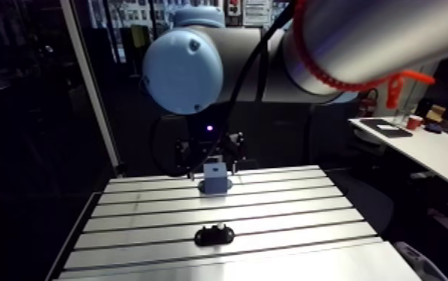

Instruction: Pick up the M10 bolt and insert it into the hex recess until seated.

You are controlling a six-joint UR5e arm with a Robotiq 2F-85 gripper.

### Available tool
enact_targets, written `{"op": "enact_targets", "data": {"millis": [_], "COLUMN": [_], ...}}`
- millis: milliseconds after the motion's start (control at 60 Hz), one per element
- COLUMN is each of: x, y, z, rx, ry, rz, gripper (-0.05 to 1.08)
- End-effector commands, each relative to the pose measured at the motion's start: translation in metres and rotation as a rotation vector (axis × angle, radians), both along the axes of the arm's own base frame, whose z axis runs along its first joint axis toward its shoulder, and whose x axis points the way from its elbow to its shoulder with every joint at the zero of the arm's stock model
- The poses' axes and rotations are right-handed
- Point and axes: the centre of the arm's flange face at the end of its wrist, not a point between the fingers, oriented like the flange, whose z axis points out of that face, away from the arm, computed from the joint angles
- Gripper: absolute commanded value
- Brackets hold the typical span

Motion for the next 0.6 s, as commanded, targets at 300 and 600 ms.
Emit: {"op": "enact_targets", "data": {"millis": [300, 600], "x": [0.016, 0.017], "y": [0.006, 0.013], "z": [-0.037, -0.059], "rx": [-0.028, -0.032], "ry": [0.039, 0.034], "rz": [0.023, 0.026], "gripper": [0.01, 0.01]}}
